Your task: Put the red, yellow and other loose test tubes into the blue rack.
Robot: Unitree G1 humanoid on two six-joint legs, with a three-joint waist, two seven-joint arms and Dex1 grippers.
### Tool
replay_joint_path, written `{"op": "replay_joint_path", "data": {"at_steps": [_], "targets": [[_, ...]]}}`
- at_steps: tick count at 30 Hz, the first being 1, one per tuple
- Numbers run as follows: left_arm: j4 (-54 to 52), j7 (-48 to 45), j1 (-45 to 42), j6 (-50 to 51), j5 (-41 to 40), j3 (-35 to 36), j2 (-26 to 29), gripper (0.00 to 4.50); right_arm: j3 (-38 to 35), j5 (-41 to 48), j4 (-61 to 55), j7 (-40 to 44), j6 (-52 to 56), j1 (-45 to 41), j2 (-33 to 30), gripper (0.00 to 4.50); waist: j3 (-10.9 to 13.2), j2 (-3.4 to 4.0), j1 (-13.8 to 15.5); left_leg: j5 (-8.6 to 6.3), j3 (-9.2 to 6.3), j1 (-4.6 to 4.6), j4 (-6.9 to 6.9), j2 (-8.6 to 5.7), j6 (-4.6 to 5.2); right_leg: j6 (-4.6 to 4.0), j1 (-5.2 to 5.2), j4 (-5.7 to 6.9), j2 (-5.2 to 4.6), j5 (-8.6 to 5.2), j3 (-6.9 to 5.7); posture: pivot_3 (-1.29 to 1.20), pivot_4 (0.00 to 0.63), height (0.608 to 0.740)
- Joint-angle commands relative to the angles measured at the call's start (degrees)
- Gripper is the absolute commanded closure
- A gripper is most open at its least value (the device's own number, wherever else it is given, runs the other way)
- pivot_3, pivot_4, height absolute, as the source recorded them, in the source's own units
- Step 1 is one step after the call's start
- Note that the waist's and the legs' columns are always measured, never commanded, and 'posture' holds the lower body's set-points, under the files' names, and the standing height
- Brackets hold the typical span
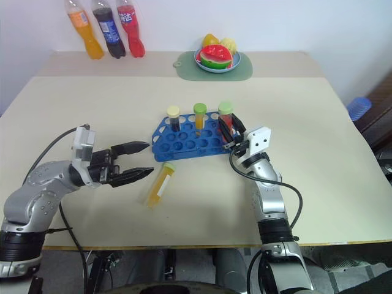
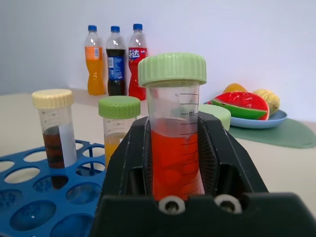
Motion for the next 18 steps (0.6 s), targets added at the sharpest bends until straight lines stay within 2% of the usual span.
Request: {"op": "replay_joint_path", "data": {"at_steps": [1,13,18], "targets": [[-2.04,-0.13,-0.34,0.92,-1.44,0.74,0.99,0.32,0.02,-0.53,-0.91,0.1,-1.52,0.87,-0.3,1.37,0.04,0.07,0.03,0.0,0.0,-0.01,-0.01,0.0,0.0,0.0,-0.01,0.0,0.0,0.0,0.0,0.0,0.15,0.74],[-1.24,0.62,-2.3,2.85,-1.8,-0.18,0.69,0.32,-2.8,0.53,-11.18,-0.22,3.53,5.48,-6.3,1.37,0.05,0.07,0.22,0.0,0.01,-0.02,-0.01,-0.02,0.0,-0.01,-0.01,-0.02,-0.03,-0.01,0.0,0.0,0.15,0.74],[-1.38,0.6,-2.53,2.9,-1.86,-0.56,0.21,0.32,-1.97,2.37,-16.04,1.38,11.85,4.5,-7.77,1.37,0.06,0.08,0.12,0.0,-0.01,-0.02,-0.03,0.0,0.0,-0.01,-0.03,-0.01,0.0,-0.01,0.0,0.0,0.15,0.74]]}}
